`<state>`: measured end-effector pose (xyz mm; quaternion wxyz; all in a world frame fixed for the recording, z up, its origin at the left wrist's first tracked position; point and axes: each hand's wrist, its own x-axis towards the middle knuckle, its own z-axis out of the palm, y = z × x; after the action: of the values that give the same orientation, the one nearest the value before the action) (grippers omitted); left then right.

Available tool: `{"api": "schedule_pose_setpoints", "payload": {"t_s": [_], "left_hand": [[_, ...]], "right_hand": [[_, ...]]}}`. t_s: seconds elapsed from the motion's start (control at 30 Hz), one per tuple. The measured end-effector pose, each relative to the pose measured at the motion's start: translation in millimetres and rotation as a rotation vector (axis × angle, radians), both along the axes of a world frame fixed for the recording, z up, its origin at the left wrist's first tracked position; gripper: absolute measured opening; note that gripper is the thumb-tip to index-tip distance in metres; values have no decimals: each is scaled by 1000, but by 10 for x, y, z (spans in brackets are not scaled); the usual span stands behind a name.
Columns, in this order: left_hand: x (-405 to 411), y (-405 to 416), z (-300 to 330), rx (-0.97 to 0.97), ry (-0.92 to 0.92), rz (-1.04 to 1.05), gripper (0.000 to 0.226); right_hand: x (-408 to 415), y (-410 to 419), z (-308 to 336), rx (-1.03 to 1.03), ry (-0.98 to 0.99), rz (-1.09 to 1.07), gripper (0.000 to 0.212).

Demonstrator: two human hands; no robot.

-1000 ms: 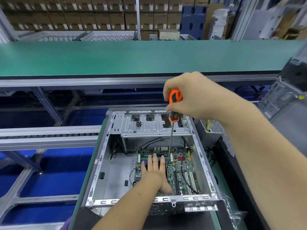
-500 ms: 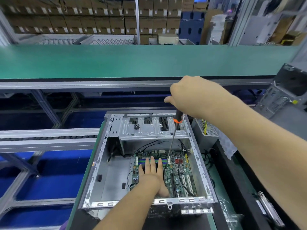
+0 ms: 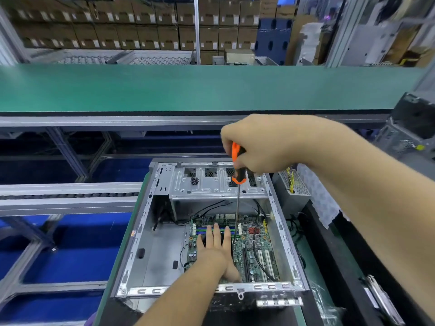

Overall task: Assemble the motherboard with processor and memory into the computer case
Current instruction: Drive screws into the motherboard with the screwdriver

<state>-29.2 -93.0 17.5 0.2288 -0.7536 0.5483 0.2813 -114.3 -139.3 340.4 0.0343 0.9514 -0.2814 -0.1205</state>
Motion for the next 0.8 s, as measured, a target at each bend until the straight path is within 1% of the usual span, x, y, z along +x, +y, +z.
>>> {"api": "schedule_pose_setpoints", "payload": {"t_s": [0.07, 0.1, 0.13, 0.23, 0.27, 0.3, 0.33, 0.37, 0.4, 0.43, 0.53, 0.57, 0.6, 0.67, 0.7, 0.73, 0.77, 0.8], "left_hand": [[-3, -2, 7, 7, 0, -4, 126], [-1, 3, 11, 11, 1, 0, 126], [-2, 1, 1, 10, 2, 4, 125], [4, -9, -21, 12, 2, 1, 124], [8, -14, -25, 11, 2, 1, 124], [6, -16, -34, 10, 3, 0, 124], [7, -13, -37, 9, 1, -3, 125], [11, -6, -35, 11, 0, -6, 127], [11, -1, -38, 11, 2, -7, 128], [13, -1, -49, 5, 5, -6, 129], [20, -3, -42, 0, 9, -7, 128], [21, -4, -39, 0, 11, -7, 127], [20, -4, -37, 3, 11, -10, 127], [21, -2, -16, 16, 6, -14, 126], [18, 0, -13, 22, 8, -15, 126], [15, -3, -20, 21, 11, -13, 126], [18, -5, -23, 18, 11, -11, 126], [17, -3, -16, 18, 11, -12, 126]], "right_hand": [[19, -16, 0, -92, -5, -63, 38], [28, -19, 5, -155, 19, -85, 45], [26, -31, -3, -161, 33, -79, 45], [-9, -60, 15, 73, 0, -30, 16], [-19, -64, 21, 85, -36, -25, 8], [-10, -89, -3, 43, -51, -38, 14], [10, -90, -21, -39, -40, -62, 30], [28, -94, -30, -138, -10, -101, 42], [30, -104, -37, -203, -1, -114, 48], [20, -114, -40, -190, 11, -105, 46], [-51, -133, 6, 84, -25, -12, 26], [-58, -122, 20, 102, -45, 4, 17], [-47, -109, 13, 68, -63, 10, 15], [14, -80, -18, -101, -39, -56, 43], [31, -71, -30, -187, -17, -97, 50], [37, -73, -40, -231, 5, -109, 50], [39, -69, -48, -193, 25, -96, 43], [25, -62, -48, -81, 0, -65, 29]]}}
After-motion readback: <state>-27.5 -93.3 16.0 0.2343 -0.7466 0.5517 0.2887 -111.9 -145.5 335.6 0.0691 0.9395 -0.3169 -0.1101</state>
